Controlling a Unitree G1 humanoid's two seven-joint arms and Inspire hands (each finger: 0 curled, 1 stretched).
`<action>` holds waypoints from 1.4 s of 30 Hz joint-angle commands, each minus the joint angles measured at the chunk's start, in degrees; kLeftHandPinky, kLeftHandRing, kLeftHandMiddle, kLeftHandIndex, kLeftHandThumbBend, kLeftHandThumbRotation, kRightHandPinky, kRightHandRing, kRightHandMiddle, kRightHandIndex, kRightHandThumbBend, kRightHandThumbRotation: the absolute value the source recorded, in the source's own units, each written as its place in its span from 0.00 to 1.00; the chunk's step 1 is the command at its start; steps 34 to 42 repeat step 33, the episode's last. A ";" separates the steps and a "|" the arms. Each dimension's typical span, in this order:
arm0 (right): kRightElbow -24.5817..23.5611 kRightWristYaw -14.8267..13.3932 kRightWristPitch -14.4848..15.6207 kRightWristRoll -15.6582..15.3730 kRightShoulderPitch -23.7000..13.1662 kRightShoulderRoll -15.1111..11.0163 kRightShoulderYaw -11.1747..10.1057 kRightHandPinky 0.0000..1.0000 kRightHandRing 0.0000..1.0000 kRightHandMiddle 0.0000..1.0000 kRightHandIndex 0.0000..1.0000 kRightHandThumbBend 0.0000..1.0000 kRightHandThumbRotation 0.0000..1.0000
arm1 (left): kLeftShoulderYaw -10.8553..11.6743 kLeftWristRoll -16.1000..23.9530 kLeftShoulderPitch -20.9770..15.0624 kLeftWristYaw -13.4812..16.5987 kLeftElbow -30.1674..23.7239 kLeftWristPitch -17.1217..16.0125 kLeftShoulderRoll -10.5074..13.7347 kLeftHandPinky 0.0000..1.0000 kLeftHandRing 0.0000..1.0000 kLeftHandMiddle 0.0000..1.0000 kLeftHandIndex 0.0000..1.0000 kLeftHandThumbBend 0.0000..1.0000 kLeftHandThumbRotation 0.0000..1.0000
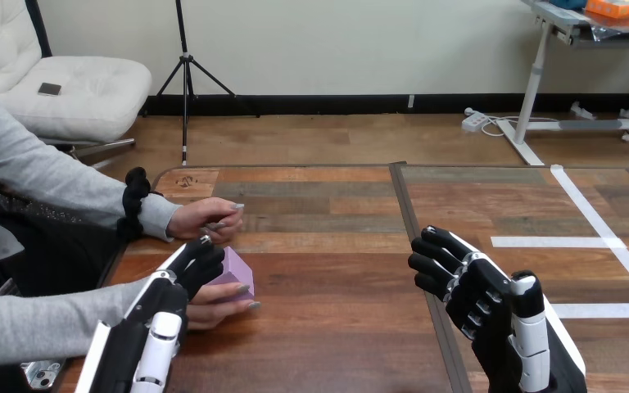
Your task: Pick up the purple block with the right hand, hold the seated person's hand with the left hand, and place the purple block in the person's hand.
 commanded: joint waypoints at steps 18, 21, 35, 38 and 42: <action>-0.43 -0.03 2.10 1.85 -2.20 0.67 -0.78 0.90 0.88 0.87 0.85 0.88 1.00 | 0.64 0.94 -3.76 1.59 -0.59 -1.65 -2.14 0.86 0.83 0.80 0.77 0.38 0.91; -0.98 -0.25 3.58 2.25 -2.08 0.62 -0.81 0.90 0.89 0.88 0.85 0.89 1.00 | 0.59 0.73 -4.01 1.36 -0.26 -1.58 -2.06 0.85 0.82 0.80 0.77 0.36 0.90; -0.85 -0.43 5.12 2.54 -2.09 1.20 -1.10 0.90 0.89 0.87 0.85 0.89 1.00 | 0.54 0.02 -4.57 0.15 1.29 -1.90 -2.11 0.83 0.81 0.80 0.76 0.36 0.85; -0.85 -0.43 5.12 2.54 -2.09 1.20 -1.10 0.90 0.89 0.87 0.85 0.89 1.00 | 0.54 0.02 -4.57 0.15 1.29 -1.90 -2.11 0.83 0.81 0.80 0.76 0.36 0.85; -0.85 -0.43 5.12 2.54 -2.09 1.20 -1.10 0.90 0.89 0.87 0.85 0.89 1.00 | 0.54 0.02 -4.57 0.15 1.29 -1.90 -2.11 0.83 0.81 0.80 0.76 0.36 0.85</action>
